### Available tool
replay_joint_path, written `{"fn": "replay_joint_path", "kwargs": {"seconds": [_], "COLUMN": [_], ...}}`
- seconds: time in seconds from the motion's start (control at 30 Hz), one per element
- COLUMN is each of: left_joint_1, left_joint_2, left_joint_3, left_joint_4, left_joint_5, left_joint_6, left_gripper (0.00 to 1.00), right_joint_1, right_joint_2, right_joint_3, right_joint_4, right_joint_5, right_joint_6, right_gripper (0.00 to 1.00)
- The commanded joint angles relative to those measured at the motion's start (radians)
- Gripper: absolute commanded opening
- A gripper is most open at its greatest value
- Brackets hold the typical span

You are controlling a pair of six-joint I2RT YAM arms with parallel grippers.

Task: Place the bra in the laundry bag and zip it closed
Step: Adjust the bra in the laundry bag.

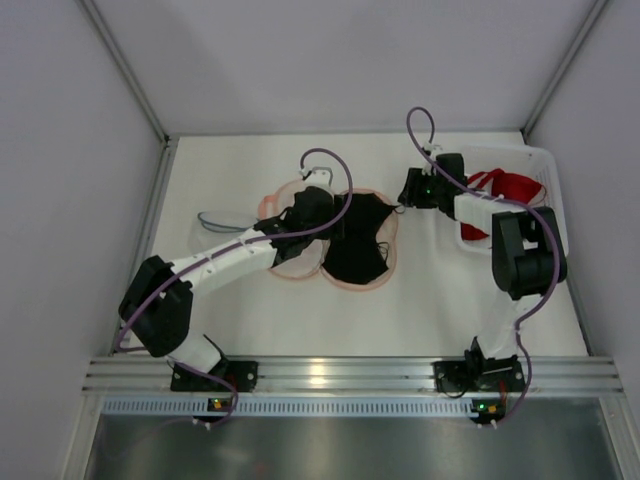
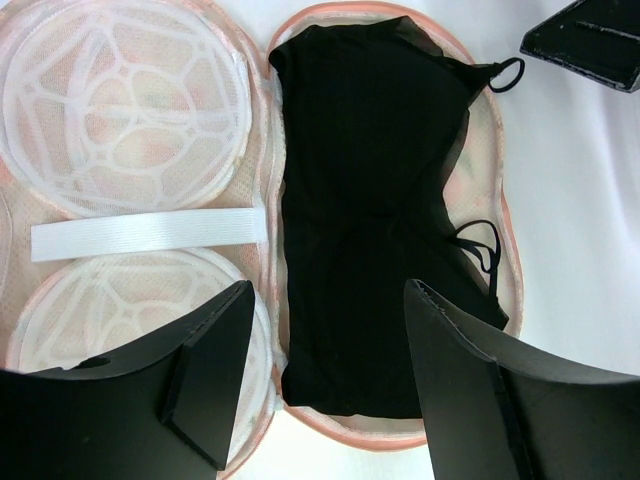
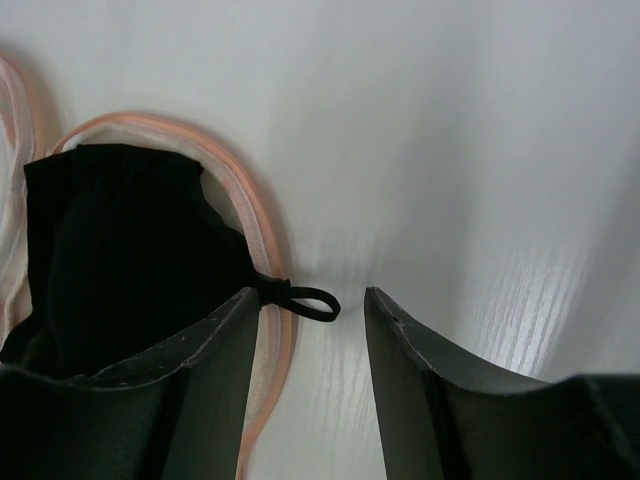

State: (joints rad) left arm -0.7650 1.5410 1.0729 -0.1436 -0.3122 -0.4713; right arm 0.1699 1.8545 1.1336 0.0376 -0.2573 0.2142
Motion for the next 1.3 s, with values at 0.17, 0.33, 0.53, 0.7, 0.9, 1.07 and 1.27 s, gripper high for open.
{"fn": "replay_joint_path", "kwargs": {"seconds": [0.17,0.33,0.53,0.7,0.9,1.07,1.27], "left_joint_1": [0.007,0.01,0.015,0.021,0.059,0.101,0.127], "left_joint_2": [-0.009,-0.016,-0.016,-0.025,-0.032,-0.044,-0.085], "left_joint_3": [0.019,0.021,0.016,0.007,-0.019,-0.05,-0.088], "left_joint_4": [0.007,0.002,-0.008,-0.016,-0.021,-0.019,-0.016], "left_joint_5": [-0.005,-0.018,-0.019,-0.028,0.012,0.036,0.021], "left_joint_6": [0.008,-0.004,-0.016,-0.029,-0.075,-0.093,-0.093], "left_gripper": [0.68,0.77,0.92,0.93,0.98,0.98,0.98], "right_joint_1": [0.01,0.025,0.026,0.04,0.089,0.148,0.232], "right_joint_2": [0.049,0.071,0.063,0.04,-0.037,-0.092,-0.092], "right_joint_3": [0.054,0.058,0.037,0.022,0.003,-0.02,-0.028], "right_joint_4": [-0.024,-0.035,0.027,0.067,0.076,0.087,0.094], "right_joint_5": [-0.002,0.015,-0.005,-0.016,-0.031,-0.046,-0.046], "right_joint_6": [0.034,0.039,0.062,0.085,0.116,0.149,0.186], "right_gripper": [0.5,0.43,0.17,0.0,0.0,0.0,0.0]}}
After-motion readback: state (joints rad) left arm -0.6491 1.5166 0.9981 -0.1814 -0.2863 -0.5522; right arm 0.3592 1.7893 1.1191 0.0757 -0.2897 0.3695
